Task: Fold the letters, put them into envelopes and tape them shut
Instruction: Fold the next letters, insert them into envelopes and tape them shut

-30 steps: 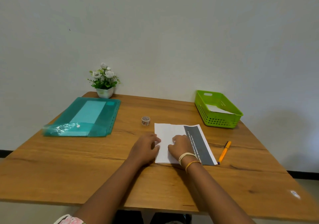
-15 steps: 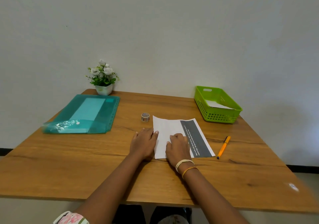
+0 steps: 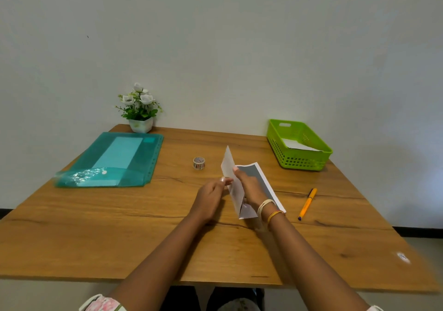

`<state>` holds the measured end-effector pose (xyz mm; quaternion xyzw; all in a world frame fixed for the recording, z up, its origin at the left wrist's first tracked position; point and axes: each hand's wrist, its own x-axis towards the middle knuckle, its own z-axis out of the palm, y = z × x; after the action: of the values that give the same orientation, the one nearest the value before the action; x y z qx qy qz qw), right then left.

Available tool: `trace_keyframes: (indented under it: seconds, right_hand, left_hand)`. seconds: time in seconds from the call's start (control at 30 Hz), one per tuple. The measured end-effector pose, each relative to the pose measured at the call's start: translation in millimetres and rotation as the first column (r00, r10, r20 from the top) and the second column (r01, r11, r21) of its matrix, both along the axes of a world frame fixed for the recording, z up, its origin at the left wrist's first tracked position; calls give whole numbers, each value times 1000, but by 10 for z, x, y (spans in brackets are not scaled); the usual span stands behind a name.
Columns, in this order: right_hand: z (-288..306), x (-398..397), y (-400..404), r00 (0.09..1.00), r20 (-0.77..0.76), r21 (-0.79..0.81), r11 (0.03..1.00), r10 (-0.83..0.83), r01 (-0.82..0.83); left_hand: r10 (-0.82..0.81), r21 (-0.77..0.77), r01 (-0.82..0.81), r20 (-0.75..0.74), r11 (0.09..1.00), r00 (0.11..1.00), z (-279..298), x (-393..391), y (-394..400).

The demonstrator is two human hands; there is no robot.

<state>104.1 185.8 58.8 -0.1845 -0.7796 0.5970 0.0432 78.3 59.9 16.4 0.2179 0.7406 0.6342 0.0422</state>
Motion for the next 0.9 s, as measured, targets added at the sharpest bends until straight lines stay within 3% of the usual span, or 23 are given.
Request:
trace_keyframes:
  seconds: [0.07,0.17,0.23,0.33,0.53,0.63,0.73,0.9]
  right_hand:
    - [34,-8,80,999,54,2,1000,3,-4]
    - [24,-24,190,994,103,51,998,-29,24]
    - [-7,-43,276,989,114,214,974,-96,70]
    - [-43,-29,351,973,177,500,865,-150,42]
    - [-231,25,300,954,209,694,720,-216,11]
    - [-285,73,255,954,133,787,614,-270,64]
    - [-362,123,199,986,6,870,487,-168,78]
    - [-534,212,161,1000,-9,900,435,-27,20]
  left_hand:
    - [-3,-164,-16,-113,986,994,-47,-2,0]
    - [0,-290,-48,-167,956,986,-77,-6,17]
    - [7,-338,-75,-200,938,980,-86,-9,27]
    - [-13,-418,-112,-285,902,959,-103,-8,36]
    - [-109,-684,-208,-390,699,915,-181,-11,71]
    - [-124,-723,-233,-403,650,907,-205,-9,80]
    - [-104,-709,-255,-420,657,901,-218,1,83]
    - [-87,-715,-292,-442,635,893,-218,7,79]
